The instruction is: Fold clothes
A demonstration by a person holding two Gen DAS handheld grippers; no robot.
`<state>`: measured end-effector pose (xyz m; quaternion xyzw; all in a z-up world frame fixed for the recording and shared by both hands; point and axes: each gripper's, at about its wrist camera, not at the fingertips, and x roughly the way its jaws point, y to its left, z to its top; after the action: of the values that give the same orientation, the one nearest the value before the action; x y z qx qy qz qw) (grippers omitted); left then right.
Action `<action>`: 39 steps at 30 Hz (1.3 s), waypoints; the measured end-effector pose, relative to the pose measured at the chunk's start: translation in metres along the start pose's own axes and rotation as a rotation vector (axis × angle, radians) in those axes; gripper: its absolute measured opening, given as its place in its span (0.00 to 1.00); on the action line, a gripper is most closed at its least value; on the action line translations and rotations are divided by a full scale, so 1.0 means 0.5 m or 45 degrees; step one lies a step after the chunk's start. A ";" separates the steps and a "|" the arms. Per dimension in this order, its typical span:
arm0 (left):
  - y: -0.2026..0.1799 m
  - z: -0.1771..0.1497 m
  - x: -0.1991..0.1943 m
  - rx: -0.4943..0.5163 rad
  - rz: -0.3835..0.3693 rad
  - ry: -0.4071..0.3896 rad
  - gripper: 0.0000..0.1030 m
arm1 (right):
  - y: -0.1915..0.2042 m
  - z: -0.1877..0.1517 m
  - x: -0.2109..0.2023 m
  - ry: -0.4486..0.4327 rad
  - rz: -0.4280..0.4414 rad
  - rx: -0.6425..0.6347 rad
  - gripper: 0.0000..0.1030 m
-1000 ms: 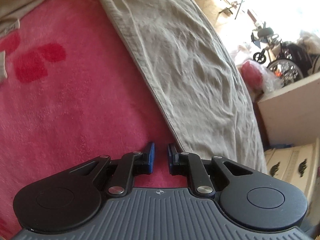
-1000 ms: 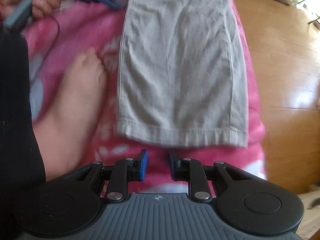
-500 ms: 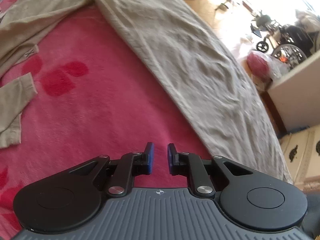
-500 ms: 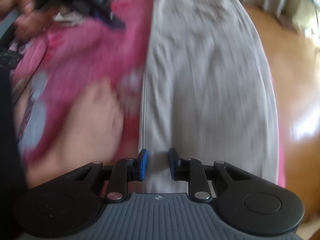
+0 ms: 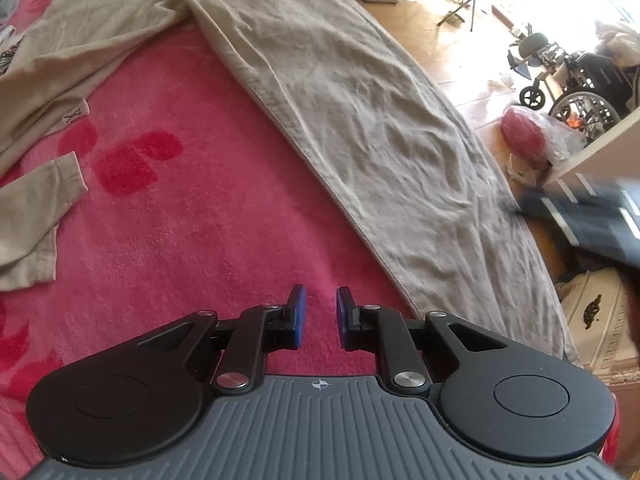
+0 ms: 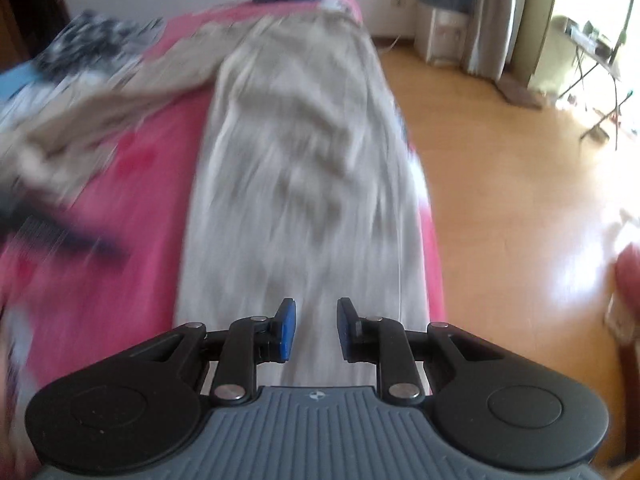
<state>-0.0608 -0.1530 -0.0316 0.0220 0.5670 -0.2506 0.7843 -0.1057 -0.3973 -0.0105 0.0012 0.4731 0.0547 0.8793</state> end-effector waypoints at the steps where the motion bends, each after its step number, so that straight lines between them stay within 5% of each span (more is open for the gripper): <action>1: 0.000 0.001 0.001 0.005 -0.002 -0.003 0.15 | -0.001 0.030 0.029 -0.023 0.003 -0.004 0.23; 6: -0.005 0.006 0.018 0.034 -0.013 -0.010 0.15 | -0.033 0.126 0.168 -0.106 -0.024 0.091 0.23; 9: -0.009 0.009 0.027 0.039 -0.031 -0.012 0.15 | -0.053 0.121 0.213 -0.059 -0.047 0.111 0.23; 15: -0.017 0.015 0.045 0.051 -0.067 -0.014 0.16 | -0.058 -0.110 0.067 -0.035 -0.029 0.004 0.23; 21: -0.056 -0.004 0.031 0.112 -0.055 -0.010 0.16 | -0.027 -0.368 -0.121 0.159 -0.128 -0.067 0.23; 25: -0.104 -0.019 0.015 0.197 -0.075 -0.027 0.18 | -0.017 -0.370 -0.177 0.129 -0.193 -0.038 0.22; 29: -0.166 -0.043 0.007 0.343 -0.106 -0.033 0.20 | 0.005 -0.297 -0.162 -0.057 -0.092 0.046 0.22; 33: -0.227 -0.074 0.022 0.573 -0.093 -0.026 0.23 | 0.046 -0.309 -0.100 0.037 -0.069 -0.018 0.22; 39: -0.292 -0.124 0.085 0.821 -0.095 0.044 0.25 | 0.039 -0.436 -0.168 0.115 -0.045 0.135 0.22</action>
<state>-0.1667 -0.2764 -0.0553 0.2528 0.4720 -0.4455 0.7176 -0.3348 -0.3968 -0.0597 0.0369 0.5145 0.0138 0.8566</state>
